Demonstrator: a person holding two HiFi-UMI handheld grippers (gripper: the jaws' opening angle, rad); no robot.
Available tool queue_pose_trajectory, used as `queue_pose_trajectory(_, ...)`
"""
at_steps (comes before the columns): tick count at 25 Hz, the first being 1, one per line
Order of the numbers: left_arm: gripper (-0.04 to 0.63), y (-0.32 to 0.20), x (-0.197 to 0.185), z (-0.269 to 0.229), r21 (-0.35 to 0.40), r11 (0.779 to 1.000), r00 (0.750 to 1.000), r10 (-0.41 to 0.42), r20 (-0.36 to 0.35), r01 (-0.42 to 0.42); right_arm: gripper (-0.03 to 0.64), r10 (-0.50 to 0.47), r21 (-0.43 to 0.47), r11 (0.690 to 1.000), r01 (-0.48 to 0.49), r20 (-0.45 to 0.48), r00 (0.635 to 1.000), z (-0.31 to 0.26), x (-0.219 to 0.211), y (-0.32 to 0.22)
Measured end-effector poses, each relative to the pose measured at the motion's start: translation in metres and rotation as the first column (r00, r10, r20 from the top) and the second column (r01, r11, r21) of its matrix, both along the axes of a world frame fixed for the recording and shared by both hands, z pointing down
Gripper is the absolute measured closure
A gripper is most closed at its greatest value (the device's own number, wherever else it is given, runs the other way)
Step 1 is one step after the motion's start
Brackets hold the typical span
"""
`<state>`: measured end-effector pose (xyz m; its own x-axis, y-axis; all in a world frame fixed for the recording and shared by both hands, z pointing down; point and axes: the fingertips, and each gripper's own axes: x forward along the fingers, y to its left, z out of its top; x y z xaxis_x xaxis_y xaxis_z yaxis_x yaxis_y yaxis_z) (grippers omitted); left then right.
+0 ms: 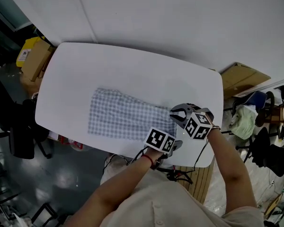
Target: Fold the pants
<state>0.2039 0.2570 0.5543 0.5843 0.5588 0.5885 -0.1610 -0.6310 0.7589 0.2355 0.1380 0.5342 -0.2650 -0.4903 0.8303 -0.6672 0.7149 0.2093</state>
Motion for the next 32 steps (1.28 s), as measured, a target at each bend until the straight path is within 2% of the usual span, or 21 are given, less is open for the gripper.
queue_pose_trajectory(4, 0.331, 0.007, -0.002, 0.007, 0.047, 0.998, 0.999, 0.030, -0.013, -0.029, 0.545, 0.057, -0.110, 0.992, -0.053, 0.029, 0.998, 0.021, -0.012, -0.002)
queue_pose_trajectory(8, 0.331, 0.006, 0.000, 0.015, 0.057, 0.998, 1.000, 0.010, -0.020, -0.009, 0.539, -0.021, -0.222, 0.975, -0.015, -0.156, 0.988, 0.065, 0.004, 0.019)
queue_pose_trajectory(10, 0.331, 0.006, -0.001, 0.011, 0.047, 0.999, 0.999, -0.006, -0.039, 0.008, 0.532, 0.012, -0.228, 0.972, -0.055, -0.184, 0.983, 0.075, 0.015, 0.024)
queue_pose_trajectory(13, 0.331, 0.002, -0.014, -0.003, 0.003, 1.000, 0.996, -0.014, -0.083, 0.014, 0.532, 0.098, -0.221, 0.968, -0.123, -0.120, 0.988, 0.073, 0.018, 0.022)
queue_pose_trajectory(17, 0.331, -0.012, -0.052, -0.021, -0.130, 0.990, 0.989, -0.069, -0.129, 0.052, 0.532, 0.176, -0.179, 0.968, -0.174, -0.007, 0.984, 0.063, 0.020, 0.018)
queue_pose_trajectory(19, 0.333, -0.023, -0.076, -0.032, -0.207, 0.974, 0.983, -0.117, -0.139, 0.087, 0.532, 0.256, -0.147, 0.959, -0.242, 0.091, 0.962, 0.053, 0.026, 0.017)
queue_pose_trajectory(21, 0.333, -0.039, -0.102, -0.039, -0.238, 0.963, 0.976, -0.166, -0.138, 0.130, 0.534, 0.361, -0.129, 0.931, -0.341, 0.185, 0.914, 0.042, 0.035, 0.019)
queue_pose_trajectory(23, 0.333, -0.060, -0.128, -0.041, -0.203, 0.962, 0.968, -0.212, -0.133, 0.182, 0.545, 0.431, -0.123, 0.902, -0.413, 0.231, 0.872, 0.034, 0.041, 0.026)
queue_pose_trajectory(25, 0.333, -0.084, -0.150, -0.039, -0.146, 0.960, 0.957, -0.260, -0.131, 0.241, 0.558, 0.444, -0.123, 0.896, -0.426, 0.243, 0.863, 0.026, 0.037, 0.033)
queue_pose_trajectory(28, 0.334, -0.120, -0.173, -0.035, -0.080, 0.940, 0.932, -0.340, -0.121, 0.333, 0.591, 0.381, -0.146, 0.924, -0.354, 0.254, 0.889, 0.015, 0.013, 0.031)
queue_pose_trajectory(32, 0.336, -0.151, -0.185, -0.036, 0.009, 0.919, 0.912, -0.389, -0.129, 0.394, 0.598, 0.205, -0.178, 0.970, -0.166, 0.228, 0.952, 0.002, -0.026, 0.004)
